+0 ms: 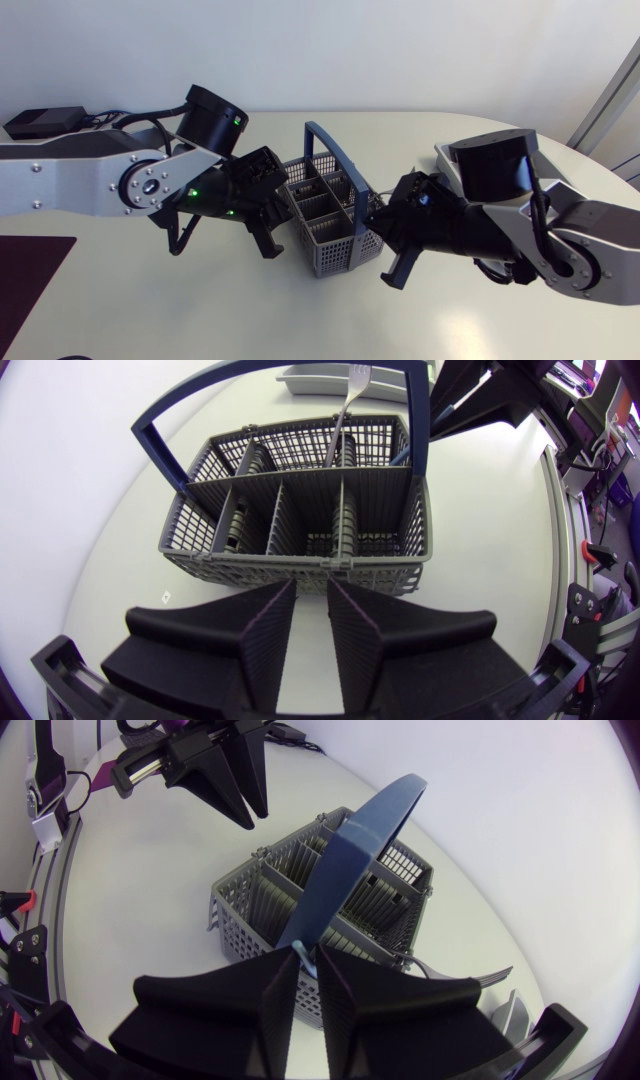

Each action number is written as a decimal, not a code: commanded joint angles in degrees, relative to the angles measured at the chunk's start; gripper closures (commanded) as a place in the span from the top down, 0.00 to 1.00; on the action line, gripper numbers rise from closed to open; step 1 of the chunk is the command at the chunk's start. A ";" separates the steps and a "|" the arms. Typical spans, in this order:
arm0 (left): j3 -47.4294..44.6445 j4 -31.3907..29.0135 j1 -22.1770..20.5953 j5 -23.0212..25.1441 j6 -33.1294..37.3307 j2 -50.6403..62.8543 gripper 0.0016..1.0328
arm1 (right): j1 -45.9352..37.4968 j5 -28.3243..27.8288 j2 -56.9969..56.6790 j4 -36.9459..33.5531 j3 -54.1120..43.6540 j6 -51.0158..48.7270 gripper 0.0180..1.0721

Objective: Sort the cutlery from the basket into the organizer compartments.

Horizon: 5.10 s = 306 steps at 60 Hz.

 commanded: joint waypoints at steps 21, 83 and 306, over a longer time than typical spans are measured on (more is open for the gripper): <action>-1.00 0.32 -0.05 0.06 -0.58 -0.75 0.24 | 0.35 -0.18 -10.09 -8.04 1.49 1.54 0.05; -0.38 -0.47 -1.46 -0.38 -0.84 -1.37 0.24 | -40.25 -2.29 -12.73 -51.81 28.03 -15.25 0.05; 28.27 -4.34 13.22 9.37 -7.44 30.27 0.03 | 8.26 11.51 -4.02 -9.71 0.79 7.69 0.05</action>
